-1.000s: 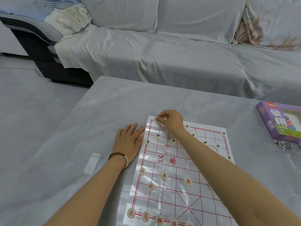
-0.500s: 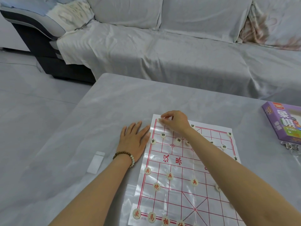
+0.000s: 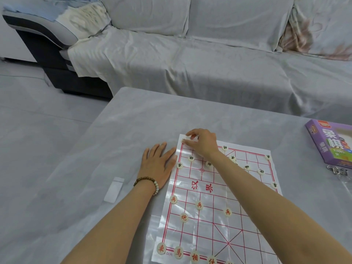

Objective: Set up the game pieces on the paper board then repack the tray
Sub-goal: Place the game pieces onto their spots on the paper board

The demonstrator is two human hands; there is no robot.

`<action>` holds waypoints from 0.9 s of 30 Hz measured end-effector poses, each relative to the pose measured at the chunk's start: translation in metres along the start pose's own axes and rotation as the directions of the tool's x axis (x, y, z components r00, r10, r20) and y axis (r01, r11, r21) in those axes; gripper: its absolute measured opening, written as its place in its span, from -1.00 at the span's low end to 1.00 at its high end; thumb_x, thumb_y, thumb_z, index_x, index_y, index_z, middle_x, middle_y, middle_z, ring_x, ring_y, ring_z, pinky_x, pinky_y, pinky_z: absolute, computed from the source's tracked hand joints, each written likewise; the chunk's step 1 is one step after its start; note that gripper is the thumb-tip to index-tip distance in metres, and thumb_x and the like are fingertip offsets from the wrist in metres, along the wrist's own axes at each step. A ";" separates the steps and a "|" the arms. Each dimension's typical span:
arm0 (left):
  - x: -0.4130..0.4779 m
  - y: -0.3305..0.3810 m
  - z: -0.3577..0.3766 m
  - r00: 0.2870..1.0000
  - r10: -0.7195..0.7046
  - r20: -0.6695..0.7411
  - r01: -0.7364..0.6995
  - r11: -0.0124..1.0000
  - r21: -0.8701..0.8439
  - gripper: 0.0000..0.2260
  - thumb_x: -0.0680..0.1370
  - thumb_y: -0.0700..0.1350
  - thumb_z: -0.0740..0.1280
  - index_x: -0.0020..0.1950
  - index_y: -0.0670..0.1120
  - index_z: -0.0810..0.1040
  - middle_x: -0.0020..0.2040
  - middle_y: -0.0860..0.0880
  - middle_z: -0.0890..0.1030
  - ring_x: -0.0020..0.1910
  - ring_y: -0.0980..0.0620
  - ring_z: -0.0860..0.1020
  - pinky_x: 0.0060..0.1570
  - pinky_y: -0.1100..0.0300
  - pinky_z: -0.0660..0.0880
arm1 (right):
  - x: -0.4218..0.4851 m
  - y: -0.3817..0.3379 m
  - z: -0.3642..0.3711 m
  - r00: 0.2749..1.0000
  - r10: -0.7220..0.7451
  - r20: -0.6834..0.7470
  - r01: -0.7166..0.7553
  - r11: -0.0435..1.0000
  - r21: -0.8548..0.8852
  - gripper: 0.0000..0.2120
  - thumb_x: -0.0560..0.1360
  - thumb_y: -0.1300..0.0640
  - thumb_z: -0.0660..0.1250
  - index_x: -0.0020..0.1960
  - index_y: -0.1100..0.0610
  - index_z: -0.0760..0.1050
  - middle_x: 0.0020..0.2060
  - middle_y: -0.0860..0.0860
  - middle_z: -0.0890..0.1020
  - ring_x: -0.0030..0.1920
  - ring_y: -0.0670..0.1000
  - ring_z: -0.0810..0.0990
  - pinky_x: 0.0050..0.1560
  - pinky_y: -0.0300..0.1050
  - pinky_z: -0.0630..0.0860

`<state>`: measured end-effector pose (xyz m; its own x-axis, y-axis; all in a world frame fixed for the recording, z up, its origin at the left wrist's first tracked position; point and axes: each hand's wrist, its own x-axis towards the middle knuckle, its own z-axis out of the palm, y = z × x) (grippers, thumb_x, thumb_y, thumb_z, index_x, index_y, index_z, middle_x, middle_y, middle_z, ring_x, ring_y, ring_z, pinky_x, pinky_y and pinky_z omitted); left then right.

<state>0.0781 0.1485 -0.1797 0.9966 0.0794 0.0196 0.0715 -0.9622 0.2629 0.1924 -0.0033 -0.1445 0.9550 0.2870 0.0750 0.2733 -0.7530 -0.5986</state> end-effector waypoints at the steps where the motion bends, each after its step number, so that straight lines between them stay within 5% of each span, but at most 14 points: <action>1: 0.000 0.000 0.000 1.000 0.002 0.000 -0.002 1.000 0.000 -0.31 0.41 0.27 -0.42 0.47 0.22 0.08 0.53 0.07 0.06 0.50 0.04 -0.03 0.47 0.02 -0.14 | 0.000 0.001 -0.007 1.000 -0.002 -0.024 0.003 0.999 0.036 -0.76 0.44 -0.08 0.39 0.05 0.00 0.59 -0.08 -0.07 0.63 -0.03 -0.06 0.51 0.13 -0.08 0.28; 5: 0.000 0.001 -0.002 1.000 0.010 0.012 -0.010 1.000 -0.012 -0.32 0.41 0.28 -0.41 0.48 0.20 0.07 0.53 0.06 0.06 0.51 0.03 -0.03 0.47 0.03 -0.14 | -0.006 0.016 -0.046 0.987 0.012 -0.163 0.007 0.994 0.112 -0.86 0.48 -0.05 0.35 -0.02 -0.03 0.59 -0.16 -0.14 0.60 -0.16 -0.12 0.50 0.15 0.09 0.43; 11: -0.003 0.002 -0.006 0.999 0.023 0.050 -0.020 0.998 -0.059 -0.27 0.39 0.32 -0.36 0.51 0.10 0.03 0.53 0.05 0.04 0.51 0.02 -0.03 0.46 0.04 -0.15 | -0.044 0.049 -0.081 0.998 -0.002 -0.068 0.000 1.000 -0.023 -0.91 0.48 0.02 0.36 -0.06 -0.01 0.61 -0.14 -0.15 0.62 -0.16 -0.16 0.49 0.13 0.06 0.46; 15: -0.010 0.020 -0.018 0.998 0.034 0.045 -0.028 0.989 -0.142 -0.39 0.53 0.28 -0.10 0.52 0.02 0.02 0.53 0.03 0.02 0.51 0.01 -0.04 0.46 0.08 -0.12 | -0.066 0.068 -0.088 0.997 0.044 -0.062 -0.047 0.998 -0.032 -0.91 0.46 0.02 0.39 -0.06 -0.01 0.62 -0.10 -0.09 0.65 -0.16 -0.18 0.49 0.10 0.00 0.46; 23: -0.014 0.074 -0.020 0.978 0.206 0.010 -0.203 0.969 -0.139 -0.43 0.50 0.31 -0.05 0.43 0.09 0.26 0.44 0.09 0.25 0.45 0.06 0.10 0.43 0.13 -0.02 | -0.094 0.074 -0.085 1.000 -0.016 -0.012 0.014 0.992 -0.128 -0.78 0.42 -0.06 0.42 0.04 -0.07 0.60 0.06 -0.11 0.59 0.10 -0.07 0.45 0.15 -0.14 0.26; 27: -0.012 0.095 -0.014 0.972 0.219 0.080 -0.215 0.975 -0.059 -0.58 0.60 0.13 0.06 0.45 0.08 0.22 0.43 0.08 0.26 0.44 0.05 0.12 0.42 0.14 0.02 | -0.102 0.071 -0.079 0.995 -0.078 0.060 0.089 0.974 -0.210 -0.72 0.43 -0.08 0.40 0.12 -0.09 0.58 0.08 -0.07 0.52 0.13 -0.04 0.41 0.15 -0.16 0.21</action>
<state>0.0729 0.0593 -0.1417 0.9880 -0.1542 -0.0008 -0.1464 -0.9397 0.3089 0.1239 -0.1326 -0.1319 0.9222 0.3796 0.0734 0.3751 -0.8321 -0.4086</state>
